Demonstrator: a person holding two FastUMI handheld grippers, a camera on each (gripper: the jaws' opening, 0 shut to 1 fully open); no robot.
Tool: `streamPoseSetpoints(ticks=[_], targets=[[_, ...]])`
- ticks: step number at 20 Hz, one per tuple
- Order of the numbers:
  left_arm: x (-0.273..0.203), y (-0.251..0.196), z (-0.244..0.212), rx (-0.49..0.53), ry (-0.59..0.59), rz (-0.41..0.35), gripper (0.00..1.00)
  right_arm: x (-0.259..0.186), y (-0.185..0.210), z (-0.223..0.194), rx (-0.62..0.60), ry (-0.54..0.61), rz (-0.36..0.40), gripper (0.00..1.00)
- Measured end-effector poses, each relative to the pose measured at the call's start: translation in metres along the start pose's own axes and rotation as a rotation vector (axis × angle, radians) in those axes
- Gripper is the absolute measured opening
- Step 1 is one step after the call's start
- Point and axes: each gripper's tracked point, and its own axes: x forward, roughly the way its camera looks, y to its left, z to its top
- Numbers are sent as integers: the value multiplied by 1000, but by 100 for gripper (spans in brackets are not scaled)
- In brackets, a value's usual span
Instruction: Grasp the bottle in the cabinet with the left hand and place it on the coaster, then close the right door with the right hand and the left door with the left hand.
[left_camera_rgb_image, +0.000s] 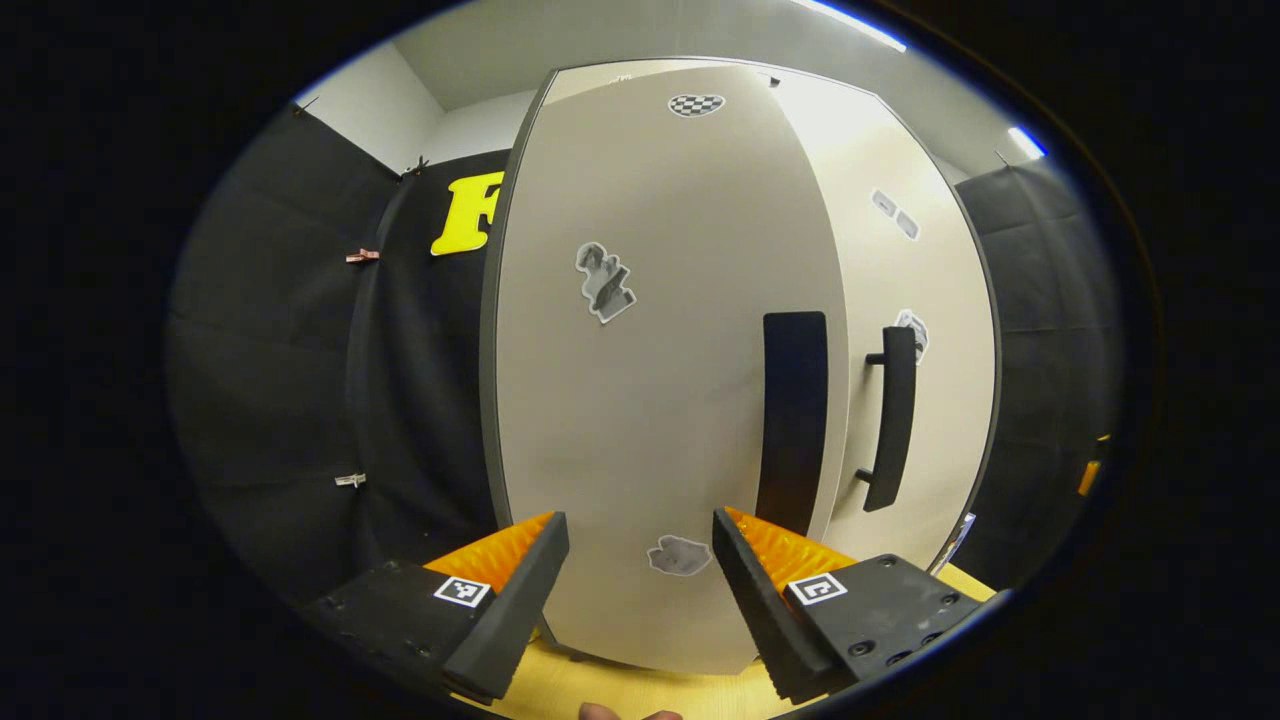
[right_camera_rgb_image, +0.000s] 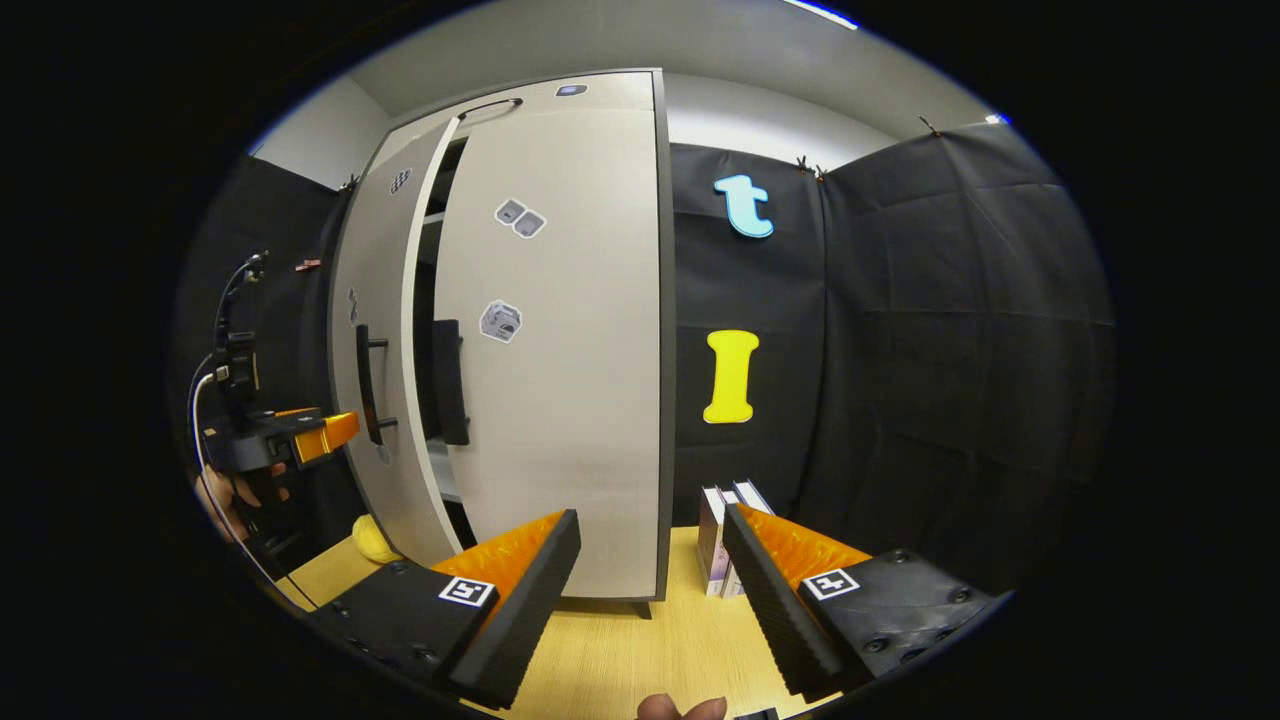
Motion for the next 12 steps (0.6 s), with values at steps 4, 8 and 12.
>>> streamPoseSetpoints(ticks=[4, 8, 12], targets=[[-26, 6, 7, 21, -6, -11, 92, -10, 12, 7, 0, -18, 12, 96], [-54, 10, 10, 34, -4, -23, 92, -21, 27, 12, 2, -32, 28, 96], [-80, 17, 13, 33, -11, -25, 92, -31, 42, 15, -3, -41, 46, 96]])
